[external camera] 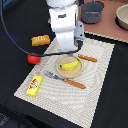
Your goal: Interact with the objects in diverse but meaningful ways.
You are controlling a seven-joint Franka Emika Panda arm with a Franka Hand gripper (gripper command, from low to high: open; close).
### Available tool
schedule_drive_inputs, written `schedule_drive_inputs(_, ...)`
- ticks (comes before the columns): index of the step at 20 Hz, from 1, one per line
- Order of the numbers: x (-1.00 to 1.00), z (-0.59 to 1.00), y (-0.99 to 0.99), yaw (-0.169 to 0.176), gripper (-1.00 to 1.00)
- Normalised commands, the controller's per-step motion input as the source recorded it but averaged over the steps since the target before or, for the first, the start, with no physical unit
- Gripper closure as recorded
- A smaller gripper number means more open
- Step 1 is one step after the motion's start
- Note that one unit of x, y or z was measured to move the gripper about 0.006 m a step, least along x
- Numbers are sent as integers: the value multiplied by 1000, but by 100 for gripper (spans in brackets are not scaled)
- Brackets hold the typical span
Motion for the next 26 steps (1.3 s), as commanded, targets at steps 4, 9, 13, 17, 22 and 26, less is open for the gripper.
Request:
schedule_drive_inputs(4, 829, 108, -388, 0, -100)
schedule_drive_inputs(9, 631, -125, -231, 33, -100)
schedule_drive_inputs(13, 451, -181, -42, 31, -100)
schedule_drive_inputs(17, 310, -107, 0, 16, -100)
schedule_drive_inputs(22, 248, -95, 0, 12, -100)
schedule_drive_inputs(26, 84, -111, 0, 16, -100)
